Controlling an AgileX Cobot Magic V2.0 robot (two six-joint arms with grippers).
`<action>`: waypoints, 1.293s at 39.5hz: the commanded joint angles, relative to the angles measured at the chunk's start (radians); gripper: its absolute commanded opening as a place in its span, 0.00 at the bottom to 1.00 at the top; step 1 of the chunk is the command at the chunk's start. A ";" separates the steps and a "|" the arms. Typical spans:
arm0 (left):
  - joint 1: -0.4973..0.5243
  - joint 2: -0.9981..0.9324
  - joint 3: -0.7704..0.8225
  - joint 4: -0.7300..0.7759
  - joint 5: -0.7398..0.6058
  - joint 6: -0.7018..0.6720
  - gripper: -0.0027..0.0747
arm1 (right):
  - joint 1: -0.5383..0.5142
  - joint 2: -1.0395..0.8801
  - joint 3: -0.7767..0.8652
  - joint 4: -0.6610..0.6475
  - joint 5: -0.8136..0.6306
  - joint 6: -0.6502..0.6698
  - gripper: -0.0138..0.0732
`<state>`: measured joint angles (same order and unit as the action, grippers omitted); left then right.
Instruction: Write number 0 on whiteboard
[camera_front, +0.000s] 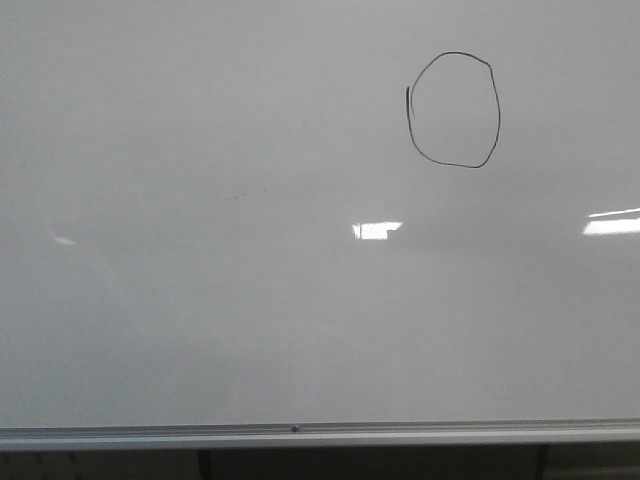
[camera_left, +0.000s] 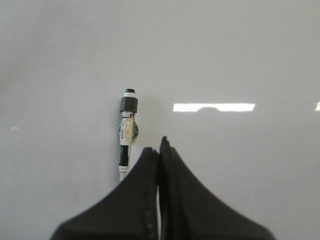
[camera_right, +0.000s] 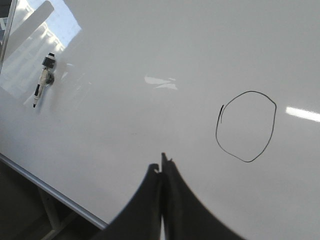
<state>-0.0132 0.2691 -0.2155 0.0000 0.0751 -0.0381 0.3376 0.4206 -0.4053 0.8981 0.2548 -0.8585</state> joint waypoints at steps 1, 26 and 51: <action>0.006 -0.128 0.076 0.000 -0.101 -0.027 0.01 | -0.006 0.002 -0.026 0.022 -0.046 -0.007 0.08; 0.006 -0.290 0.244 0.000 -0.053 -0.027 0.01 | -0.006 0.002 -0.026 0.022 -0.034 -0.007 0.08; 0.006 -0.290 0.244 0.000 -0.053 -0.027 0.01 | -0.006 0.002 -0.026 0.022 -0.034 -0.007 0.08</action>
<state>-0.0065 -0.0034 0.0050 0.0000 0.0925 -0.0561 0.3376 0.4206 -0.4037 0.8981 0.2640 -0.8585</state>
